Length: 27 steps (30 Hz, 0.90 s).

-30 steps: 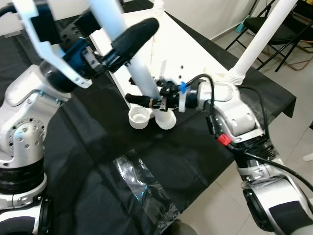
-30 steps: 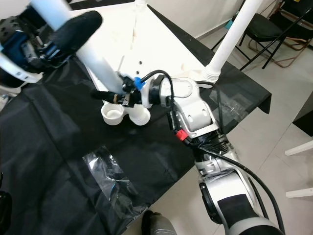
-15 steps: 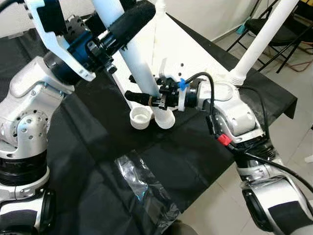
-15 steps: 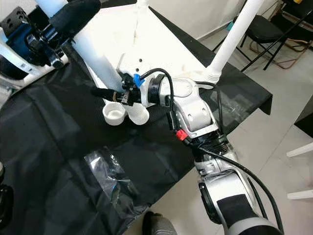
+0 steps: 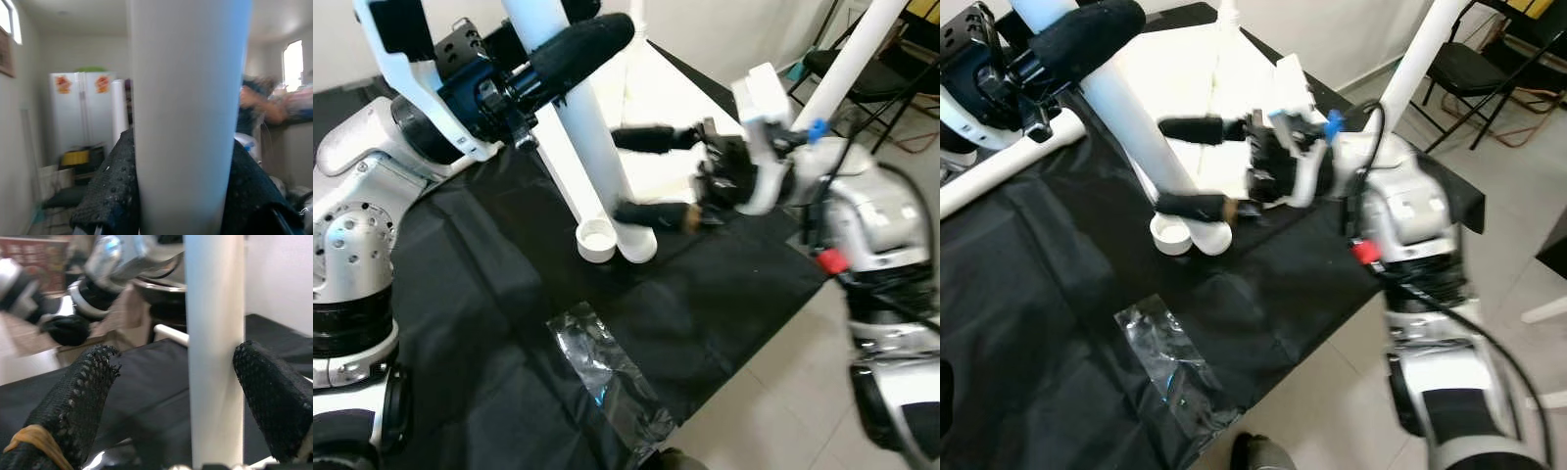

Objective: Building children table

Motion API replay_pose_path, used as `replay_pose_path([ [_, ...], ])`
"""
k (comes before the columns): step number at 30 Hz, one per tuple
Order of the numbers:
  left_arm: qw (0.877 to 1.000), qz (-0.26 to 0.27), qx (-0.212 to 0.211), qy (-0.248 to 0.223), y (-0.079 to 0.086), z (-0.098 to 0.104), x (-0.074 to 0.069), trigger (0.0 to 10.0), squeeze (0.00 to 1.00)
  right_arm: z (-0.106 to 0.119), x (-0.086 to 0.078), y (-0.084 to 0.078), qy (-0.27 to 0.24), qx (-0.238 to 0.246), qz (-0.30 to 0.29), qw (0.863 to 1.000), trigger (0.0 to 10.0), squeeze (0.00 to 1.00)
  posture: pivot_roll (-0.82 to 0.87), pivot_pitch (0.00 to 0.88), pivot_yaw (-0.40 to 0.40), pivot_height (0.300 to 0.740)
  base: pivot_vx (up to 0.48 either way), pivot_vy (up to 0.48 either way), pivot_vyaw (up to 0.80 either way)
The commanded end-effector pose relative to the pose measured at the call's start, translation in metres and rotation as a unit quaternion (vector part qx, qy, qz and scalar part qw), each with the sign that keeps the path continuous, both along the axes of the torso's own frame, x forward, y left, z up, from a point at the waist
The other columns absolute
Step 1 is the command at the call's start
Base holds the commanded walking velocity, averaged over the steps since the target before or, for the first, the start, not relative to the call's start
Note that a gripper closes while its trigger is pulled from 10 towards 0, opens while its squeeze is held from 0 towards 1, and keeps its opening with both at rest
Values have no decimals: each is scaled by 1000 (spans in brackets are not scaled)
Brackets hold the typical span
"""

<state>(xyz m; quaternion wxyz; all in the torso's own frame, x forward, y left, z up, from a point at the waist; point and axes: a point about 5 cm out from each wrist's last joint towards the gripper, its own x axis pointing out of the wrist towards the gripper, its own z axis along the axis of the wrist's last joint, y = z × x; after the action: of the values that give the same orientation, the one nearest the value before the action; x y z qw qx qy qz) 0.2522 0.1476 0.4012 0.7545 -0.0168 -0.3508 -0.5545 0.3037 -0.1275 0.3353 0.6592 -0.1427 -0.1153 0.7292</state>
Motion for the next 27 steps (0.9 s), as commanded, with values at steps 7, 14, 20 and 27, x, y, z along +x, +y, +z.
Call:
replay_pose_path([
  [7, 965, -259, 33, 3, -17, 16, -31, 0, 0, -17, -5, 4, 16, -96, 78, 992, 10000, 0, 33, 162, -75, 740, 0, 0, 0],
  [14, 953, -298, 59, 9, -33, 12, -33, 0, 0, -30, -9, 24, 35, -99, 101, 989, 10000, 0, 31, 164, -77, 740, 0, 0, 0],
  [20, 949, -310, 61, 12, -34, 14, -33, 0, 0, -54, -24, 55, 76, -83, 157, 981, 10000, 0, 26, 163, -75, 740, 0, 0, 0],
  [27, 949, -310, 58, 10, -36, 15, -31, 0, 0, -51, -31, 75, 79, -47, 183, 979, 10000, 0, 24, 160, -75, 740, 0, 0, 0],
])
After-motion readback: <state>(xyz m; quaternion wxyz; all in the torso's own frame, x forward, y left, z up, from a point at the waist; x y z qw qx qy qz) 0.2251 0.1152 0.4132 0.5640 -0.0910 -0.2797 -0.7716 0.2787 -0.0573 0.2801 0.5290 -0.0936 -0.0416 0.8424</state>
